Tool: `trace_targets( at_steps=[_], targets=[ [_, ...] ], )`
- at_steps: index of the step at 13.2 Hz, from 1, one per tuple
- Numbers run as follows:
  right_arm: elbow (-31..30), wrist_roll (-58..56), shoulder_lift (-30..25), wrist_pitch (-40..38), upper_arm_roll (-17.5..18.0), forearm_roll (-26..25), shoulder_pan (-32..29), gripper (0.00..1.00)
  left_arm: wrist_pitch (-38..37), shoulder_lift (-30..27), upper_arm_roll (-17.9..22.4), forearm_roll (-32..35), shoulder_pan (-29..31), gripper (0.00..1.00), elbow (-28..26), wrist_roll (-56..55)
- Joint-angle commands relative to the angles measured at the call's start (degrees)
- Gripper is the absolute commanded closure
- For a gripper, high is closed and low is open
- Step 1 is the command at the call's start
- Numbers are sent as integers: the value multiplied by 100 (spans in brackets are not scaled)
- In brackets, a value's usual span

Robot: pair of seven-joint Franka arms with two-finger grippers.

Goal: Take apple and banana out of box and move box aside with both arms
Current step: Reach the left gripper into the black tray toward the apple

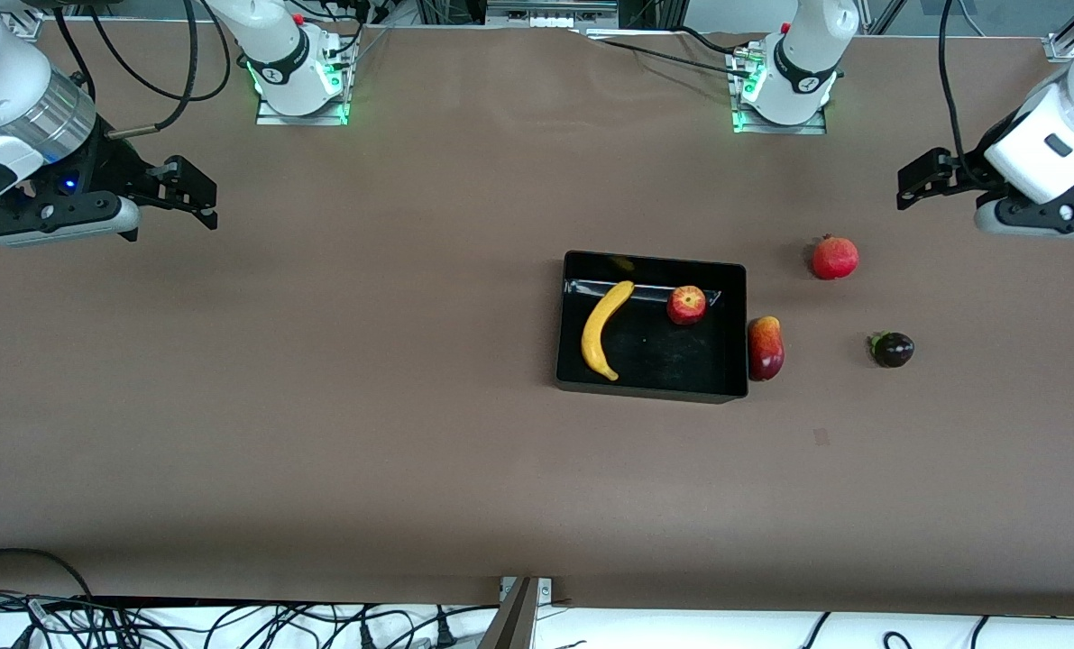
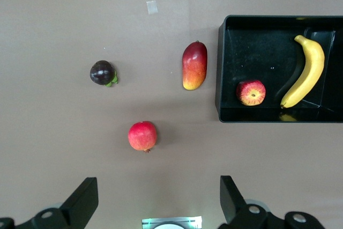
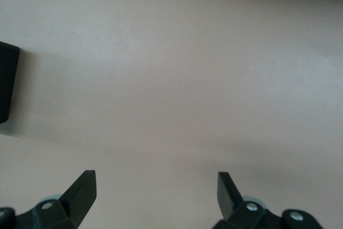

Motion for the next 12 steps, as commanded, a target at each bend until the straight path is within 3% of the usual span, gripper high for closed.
trace_targets(
  at_steps=[1, 6, 8, 12],
  targets=[
    [58, 22, 20, -10, -7, 81, 19, 0, -425, 551, -20, 65, -51, 0, 644, 10],
    [67, 22, 20, -1, -7, 81, 27, 0, -181, 1166, -538, 99, -157, 0, 392, -60],
    [67, 22, 20, -1, -7, 81, 27, 0, 371, 1325, -819, 91, -166, 0, 181, -173],
    [67, 22, 20, 17, -7, 81, 27, 0, 1548, 2027, -1180, 117, -463, 0, -152, -1552]
  ],
)
